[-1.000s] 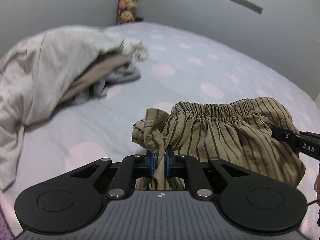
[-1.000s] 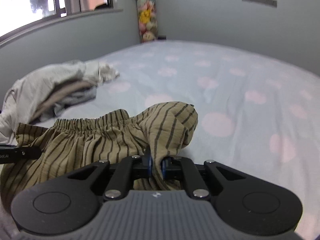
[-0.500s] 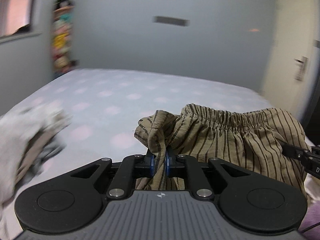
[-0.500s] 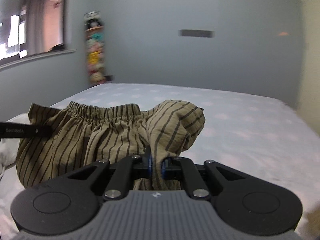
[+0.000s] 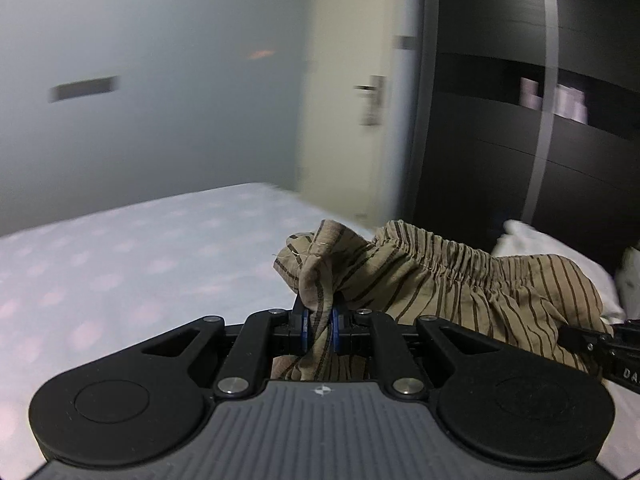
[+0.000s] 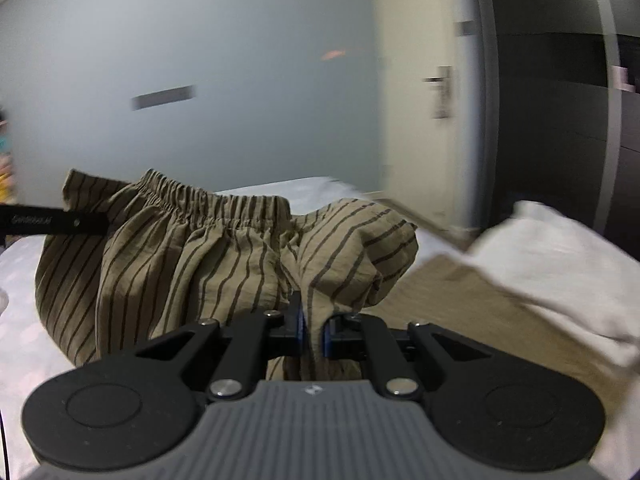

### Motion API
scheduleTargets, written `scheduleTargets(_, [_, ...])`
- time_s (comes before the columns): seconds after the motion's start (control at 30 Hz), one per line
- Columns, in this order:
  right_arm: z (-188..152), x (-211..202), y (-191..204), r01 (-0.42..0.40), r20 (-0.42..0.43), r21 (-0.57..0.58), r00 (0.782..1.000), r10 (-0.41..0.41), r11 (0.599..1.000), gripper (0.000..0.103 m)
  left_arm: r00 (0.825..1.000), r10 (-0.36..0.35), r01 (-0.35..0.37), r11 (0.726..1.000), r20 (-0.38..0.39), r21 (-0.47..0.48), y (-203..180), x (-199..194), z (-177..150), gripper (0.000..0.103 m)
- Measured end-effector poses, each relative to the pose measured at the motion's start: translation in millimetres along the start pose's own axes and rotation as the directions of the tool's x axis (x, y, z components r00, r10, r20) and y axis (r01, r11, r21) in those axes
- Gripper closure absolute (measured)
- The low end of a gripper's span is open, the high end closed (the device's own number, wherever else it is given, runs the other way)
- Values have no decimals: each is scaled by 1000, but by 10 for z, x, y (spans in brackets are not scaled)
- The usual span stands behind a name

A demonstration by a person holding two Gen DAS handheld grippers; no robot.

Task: Fold clothes
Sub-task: 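Carry the trousers with both grippers toward the white towel stack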

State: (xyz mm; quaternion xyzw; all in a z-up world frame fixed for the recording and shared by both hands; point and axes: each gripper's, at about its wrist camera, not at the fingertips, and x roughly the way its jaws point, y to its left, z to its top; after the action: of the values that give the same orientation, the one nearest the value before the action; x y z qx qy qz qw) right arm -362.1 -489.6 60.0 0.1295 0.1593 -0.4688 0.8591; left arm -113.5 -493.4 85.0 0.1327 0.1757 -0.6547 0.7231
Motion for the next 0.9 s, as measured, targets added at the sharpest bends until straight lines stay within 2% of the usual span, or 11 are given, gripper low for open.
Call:
scheduleTargets(0.13, [-27, -191, -403, 135, 7, 81, 991, -136, 988, 93, 992, -126, 127, 983, -18, 134, -508, 444, 275, 95])
scheduleTargets(0.27, [-105, -318, -685, 254, -3, 139, 967, -256, 957, 93, 975, -217, 222, 938, -49, 266, -1070, 828, 413, 95])
scheduleTargets(0.37, [-164, -336, -879, 314, -36, 197, 949, -313, 929, 93, 958, -272, 287, 903, -92, 319, -1439, 1116, 432, 95])
scheduleTargets(0.57, [-234, -121, -1220, 406, -108, 248, 914, -392, 879, 93, 926, -312, 372, 853, -213, 367, -1763, 1768, 224, 95])
scheduleTargets(0.73, [-371, 211, -1448, 444, -193, 268, 894, -404, 855, 93, 897, -323, 418, 843, -303, 340, -1813, 2246, 111, 94])
scheduleTargets(0.87, [-486, 457, -1636, 471, -251, 273, 877, -411, 839, 92, 870, -339, 456, 830, -358, 320, -1746, 2471, 17, 94])
scheduleTargets(0.9, [-559, 434, -1581, 473, -271, 278, 873, -404, 836, 92, 862, -345, 466, 828, -371, 311, -1745, 2507, 2, 93])
